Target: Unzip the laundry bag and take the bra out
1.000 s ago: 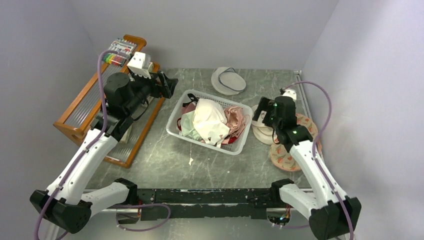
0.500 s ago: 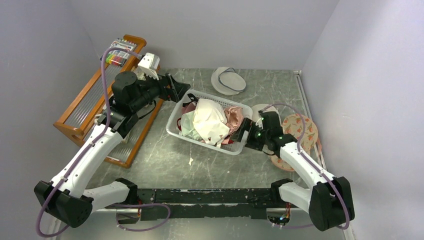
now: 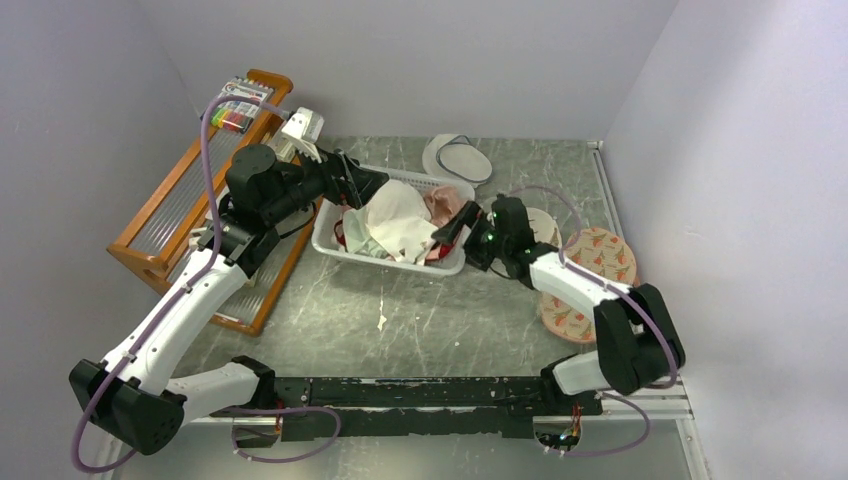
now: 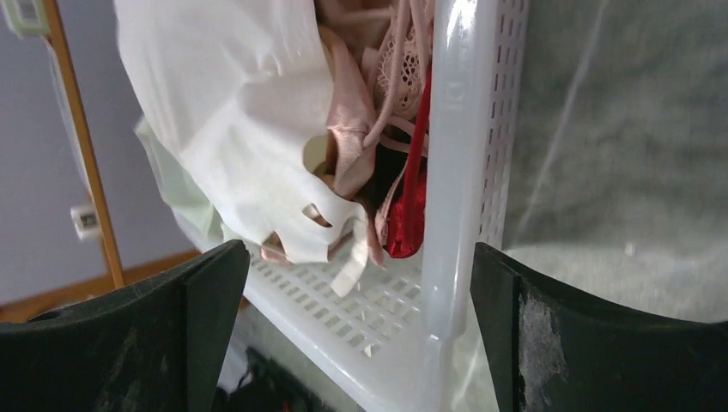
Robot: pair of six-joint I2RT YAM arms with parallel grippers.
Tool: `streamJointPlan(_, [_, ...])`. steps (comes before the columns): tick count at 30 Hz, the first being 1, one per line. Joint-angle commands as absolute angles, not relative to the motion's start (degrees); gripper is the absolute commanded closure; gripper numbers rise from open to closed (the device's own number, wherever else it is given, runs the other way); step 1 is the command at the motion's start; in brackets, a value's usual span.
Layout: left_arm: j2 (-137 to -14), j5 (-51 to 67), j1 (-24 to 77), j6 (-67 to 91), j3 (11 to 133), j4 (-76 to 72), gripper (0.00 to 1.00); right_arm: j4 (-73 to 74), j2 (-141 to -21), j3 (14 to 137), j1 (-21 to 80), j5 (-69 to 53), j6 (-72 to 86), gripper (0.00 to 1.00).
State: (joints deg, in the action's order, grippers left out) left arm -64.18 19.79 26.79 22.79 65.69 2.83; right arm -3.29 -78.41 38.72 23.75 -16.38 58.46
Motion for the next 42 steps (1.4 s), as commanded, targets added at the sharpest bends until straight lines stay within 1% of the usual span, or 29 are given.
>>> streamJointPlan(1, [-63.41,21.44,27.15,22.95,65.48,0.35,0.01,-6.03,-82.25,47.24,23.47,-6.87,53.36,0.0])
streamJointPlan(4, [-62.5,21.01,27.22,22.63,65.42,0.51,0.01,2.22,-82.74,52.14,22.07,-4.47,44.15,0.0])
streamJointPlan(6, [-62.05,20.43,27.23,22.34,65.56,0.71,0.01,10.69,-80.39,54.31,21.71,1.22,37.09,0.0])
streamJointPlan(9, [-61.18,19.87,27.25,21.99,65.64,1.05,0.01,18.12,-72.81,53.08,20.95,7.33,29.37,0.0])
streamJointPlan(11, [-60.81,19.56,27.24,21.82,65.64,1.08,0.01,23.16,-67.16,51.52,20.18,11.87,28.04,0.0])
streamJointPlan(13, [-60.52,19.4,27.24,21.84,65.57,1.06,0.01,29.41,-62.15,49.84,19.33,17.28,31.72,0.0])
streamJointPlan(17, [-60.48,19.37,27.25,21.87,65.47,0.97,0.01,41.25,-54.94,45.44,17.63,26.63,46.24,0.0])
streamJointPlan(19, [-60.65,19.09,27.24,22.01,65.35,0.87,0.01,44.51,-53.16,42.41,16.94,29.49,51.52,0.03])
streamJointPlan(22, [-61.34,19.23,27.25,22.1,65.34,0.96,0.01,44.74,-53.01,38.85,15.89,32.35,54.64,0.11])
streamJointPlan(26, [-62.08,18.82,27.25,22.01,65.06,0.84,0.01,40.11,-56.84,36.57,13.85,30.23,55.27,0.23])
streamJointPlan(27, [-62.28,18.46,27.25,21.9,65.12,1.03,0.01,38.82,-58.15,35.75,12.68,29.14,55.28,0.25])
streamJointPlan(30, [-62.78,16.66,27.3,21.61,65.21,1.73,0.01,34.04,-61.12,32.92,10.25,27.94,55.36,0.26])
streamJointPlan(31, [-62.9,15.99,27.3,21.55,65.17,1.94,0.01,32.26,-61.81,31.61,9.92,28.04,55.15,0.29])
streamJointPlan(34, [-63.27,15.54,27.33,21.27,65.18,2.19,0.01,28.25,-63.8,29.19,8.88,27.09,54.8,0.46])
streamJointPlan(36, [-63.33,15.55,27.28,21.21,65.1,1.96,0.01,27.46,-64.86,28.91,8.34,25.86,54.97,0.5])
streamJointPlan(37, [-63.4,15.47,27.29,21.17,65.12,2.05,0.01,27.77,-65.15,29.23,8.23,25.64,54.94,0.56])
streamJointPlan(40, [-63.47,15.29,27.33,21.18,65.21,2.23,0.01,29.61,-63.58,30.23,8.13,25.49,55.35,0.88])
streamJointPlan(41, [-63.54,15.35,27.33,21.18,65.06,2.16,0.01,30.75,-62.44,30.79,8.12,25.55,55.43,0.92])
streamJointPlan(42, [-63.54,15.35,27.32,21.18,65.07,2.07,0.01,31.81,-61.01,31.53,8.1,25.76,55.52,0.94])
